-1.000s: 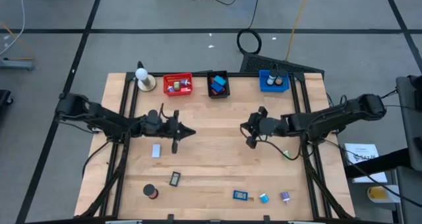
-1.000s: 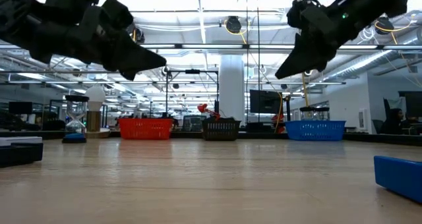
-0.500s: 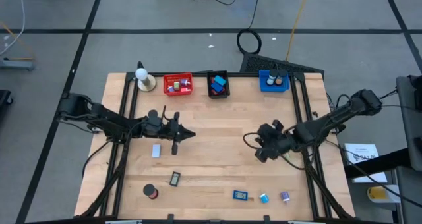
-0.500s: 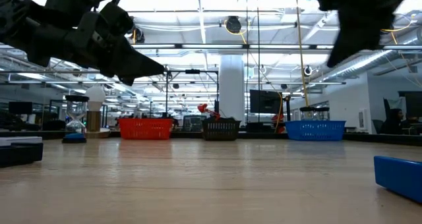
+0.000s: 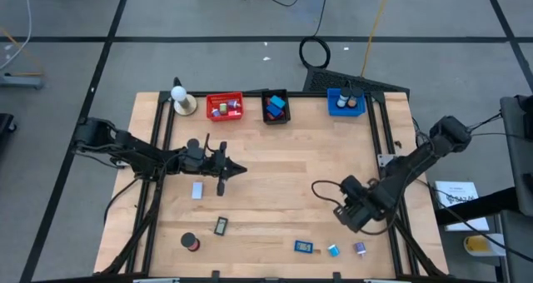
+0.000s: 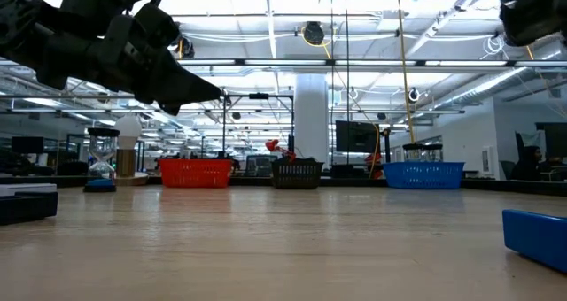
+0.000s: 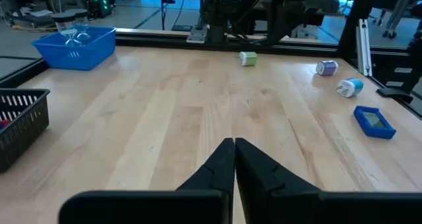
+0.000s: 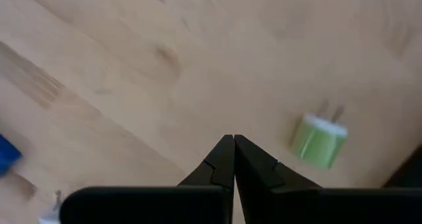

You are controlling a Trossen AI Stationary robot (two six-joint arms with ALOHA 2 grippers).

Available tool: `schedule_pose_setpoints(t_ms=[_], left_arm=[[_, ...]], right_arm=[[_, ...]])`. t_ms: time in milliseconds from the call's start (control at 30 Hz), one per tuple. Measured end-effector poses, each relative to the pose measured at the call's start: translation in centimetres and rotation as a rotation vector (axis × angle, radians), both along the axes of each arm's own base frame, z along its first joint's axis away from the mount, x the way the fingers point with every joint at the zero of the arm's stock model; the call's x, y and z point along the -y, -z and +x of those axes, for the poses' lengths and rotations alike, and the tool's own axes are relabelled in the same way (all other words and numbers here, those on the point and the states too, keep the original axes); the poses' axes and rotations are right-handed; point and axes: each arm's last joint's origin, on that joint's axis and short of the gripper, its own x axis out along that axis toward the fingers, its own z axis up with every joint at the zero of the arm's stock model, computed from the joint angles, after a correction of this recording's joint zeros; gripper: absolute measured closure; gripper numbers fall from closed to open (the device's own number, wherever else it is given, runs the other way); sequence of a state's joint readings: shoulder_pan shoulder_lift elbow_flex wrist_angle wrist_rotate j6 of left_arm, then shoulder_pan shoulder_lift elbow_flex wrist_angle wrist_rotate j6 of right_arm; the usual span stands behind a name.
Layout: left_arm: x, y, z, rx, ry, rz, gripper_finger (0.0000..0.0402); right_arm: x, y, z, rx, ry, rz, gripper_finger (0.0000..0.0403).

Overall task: Pick & Place Office items
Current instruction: Put the green charger adapter into the red bin

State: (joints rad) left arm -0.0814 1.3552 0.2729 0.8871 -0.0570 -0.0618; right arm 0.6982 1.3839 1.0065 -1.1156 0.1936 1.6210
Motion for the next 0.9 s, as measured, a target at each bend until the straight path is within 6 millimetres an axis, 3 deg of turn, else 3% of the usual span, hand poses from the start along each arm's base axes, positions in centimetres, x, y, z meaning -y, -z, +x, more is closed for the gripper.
schedule_pose_setpoints(t_ms=[300,600,900], left_arm=[[0.1,0.0,0.0,-0.003,-0.001,-0.018,0.0371],[0.1,0.0,0.0,-0.004,-0.001,-0.018,0.0371],[0.1,0.0,0.0,-0.004,-0.001,-0.019,0.0371]], right_arm=[[-0.3,1.1,-1.1,-0.135,0.084,-0.033,0.0331],[0.5,3.7,-3.0,-0.223,0.191,-0.082,0.0250],[1.1,5.8,-3.6,-0.214,0.208,-0.083,0.0235]])
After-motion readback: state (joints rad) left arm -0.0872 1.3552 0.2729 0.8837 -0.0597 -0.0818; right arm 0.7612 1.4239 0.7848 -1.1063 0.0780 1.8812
